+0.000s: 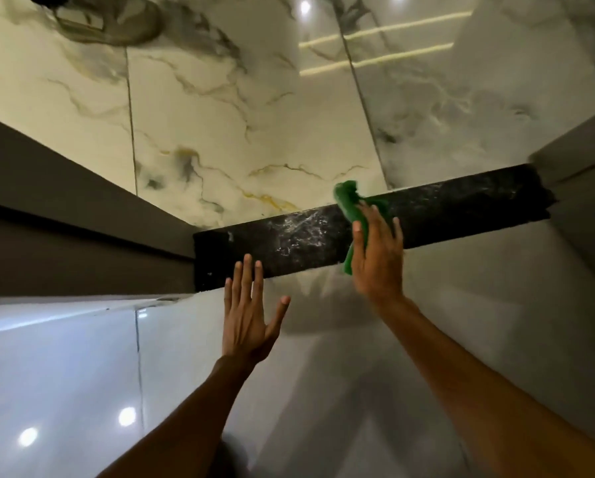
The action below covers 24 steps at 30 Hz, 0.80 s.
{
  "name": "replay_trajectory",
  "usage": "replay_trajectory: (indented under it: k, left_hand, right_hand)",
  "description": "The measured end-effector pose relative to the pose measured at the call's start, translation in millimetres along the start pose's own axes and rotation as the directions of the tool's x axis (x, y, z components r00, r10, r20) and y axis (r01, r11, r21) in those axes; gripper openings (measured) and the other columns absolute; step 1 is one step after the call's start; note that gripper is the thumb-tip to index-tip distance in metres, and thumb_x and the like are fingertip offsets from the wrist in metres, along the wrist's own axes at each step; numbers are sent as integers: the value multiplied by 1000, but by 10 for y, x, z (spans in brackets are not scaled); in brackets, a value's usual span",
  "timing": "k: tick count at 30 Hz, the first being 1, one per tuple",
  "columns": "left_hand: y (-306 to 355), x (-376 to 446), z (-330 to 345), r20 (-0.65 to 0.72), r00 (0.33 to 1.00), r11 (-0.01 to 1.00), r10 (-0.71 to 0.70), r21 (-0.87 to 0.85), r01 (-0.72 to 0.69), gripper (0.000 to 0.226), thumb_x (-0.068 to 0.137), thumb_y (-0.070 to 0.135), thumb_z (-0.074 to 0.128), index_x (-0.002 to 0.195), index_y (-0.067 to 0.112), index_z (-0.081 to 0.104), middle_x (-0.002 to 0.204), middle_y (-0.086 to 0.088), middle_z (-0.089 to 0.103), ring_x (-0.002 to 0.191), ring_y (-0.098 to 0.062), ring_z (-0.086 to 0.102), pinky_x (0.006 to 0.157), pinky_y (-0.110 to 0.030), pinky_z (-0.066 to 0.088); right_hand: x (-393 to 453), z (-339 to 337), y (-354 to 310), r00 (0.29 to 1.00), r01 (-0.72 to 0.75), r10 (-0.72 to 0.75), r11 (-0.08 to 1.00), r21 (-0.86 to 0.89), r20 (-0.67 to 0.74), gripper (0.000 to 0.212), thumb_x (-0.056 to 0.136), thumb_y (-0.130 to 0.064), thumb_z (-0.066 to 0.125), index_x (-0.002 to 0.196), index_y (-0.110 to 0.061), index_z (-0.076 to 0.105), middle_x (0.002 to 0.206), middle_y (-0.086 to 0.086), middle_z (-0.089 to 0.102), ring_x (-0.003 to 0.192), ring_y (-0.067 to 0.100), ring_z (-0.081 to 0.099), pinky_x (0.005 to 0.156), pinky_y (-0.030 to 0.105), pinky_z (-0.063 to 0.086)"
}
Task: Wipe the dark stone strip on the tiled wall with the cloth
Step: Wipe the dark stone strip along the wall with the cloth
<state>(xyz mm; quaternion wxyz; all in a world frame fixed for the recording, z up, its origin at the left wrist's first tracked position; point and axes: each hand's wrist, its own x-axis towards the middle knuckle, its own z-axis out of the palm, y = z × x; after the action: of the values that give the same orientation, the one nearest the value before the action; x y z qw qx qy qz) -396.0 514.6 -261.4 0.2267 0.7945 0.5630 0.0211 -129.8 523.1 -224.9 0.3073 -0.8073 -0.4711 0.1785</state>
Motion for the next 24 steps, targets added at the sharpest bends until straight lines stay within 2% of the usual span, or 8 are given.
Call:
replay_trajectory:
  k: [2,4,6,8,14,19,21,24]
  left_hand:
    - [-105,85,243,-6,1000,999,-18,42,18,97,107,80,13,179,15,5,189,-6,-7,176,-25,-8,142,-57,8]
    - [-180,132,466,-31,999,994,-37,101,40,100,106,81,13,178,12,6,189,-7,-5,176,-26,-6,141,-57,9]
    - [-244,159,610,-80,997,987,-23,159,35,100,106,81,16,179,12,7,190,-7,-3,176,-25,-5,142,-55,6]
    - [-282,163,670,-99,995,986,-13,165,30,99,107,80,17,179,14,7,190,-5,-3,176,-24,-6,142,-55,6]
    - [-231,141,620,-101,995,987,-21,156,36,100,106,82,12,178,13,9,189,-7,-1,176,-25,-4,141,-57,9]
    - [-206,156,591,-92,995,989,-27,140,40,102,104,84,12,178,14,10,189,-7,0,176,-25,-4,141,-59,11]
    - [-223,142,593,-93,996,986,-16,162,31,102,104,84,15,179,14,12,189,-8,2,176,-29,-3,140,-62,11]
    - [-238,138,594,-82,996,974,-26,223,44,105,100,88,14,179,20,12,190,-7,1,175,-38,-7,138,-70,1]
  right_hand:
    - [-1,423,190,977,80,-46,984,-158,208,63,117,-48,18,174,-22,29,183,4,23,172,29,17,138,63,8]
    - [-60,793,372,967,167,-83,919,-356,239,67,115,-56,15,177,-32,15,187,-1,6,174,31,5,138,64,4]
    - [-58,1017,425,982,172,-122,897,-408,145,67,114,-59,19,177,-35,13,187,-2,8,173,35,8,137,66,8]
    - [-7,1103,425,979,196,-155,896,-399,133,69,114,-62,18,177,-36,10,187,-2,6,173,38,8,136,69,8]
    - [126,1129,359,911,393,-306,849,-353,277,65,113,-62,20,175,-42,18,187,-4,9,172,44,5,132,77,7]
    - [169,1213,269,788,595,-461,740,-314,408,60,114,-60,24,172,-46,26,185,-7,18,171,45,14,130,77,14]
    - [157,1232,280,789,595,-459,737,-320,410,59,114,-59,25,171,-47,27,185,-7,18,170,46,15,129,77,15]
    - [146,1200,285,799,584,-453,743,-329,395,58,114,-58,28,171,-47,27,185,-7,19,170,46,15,130,77,14]
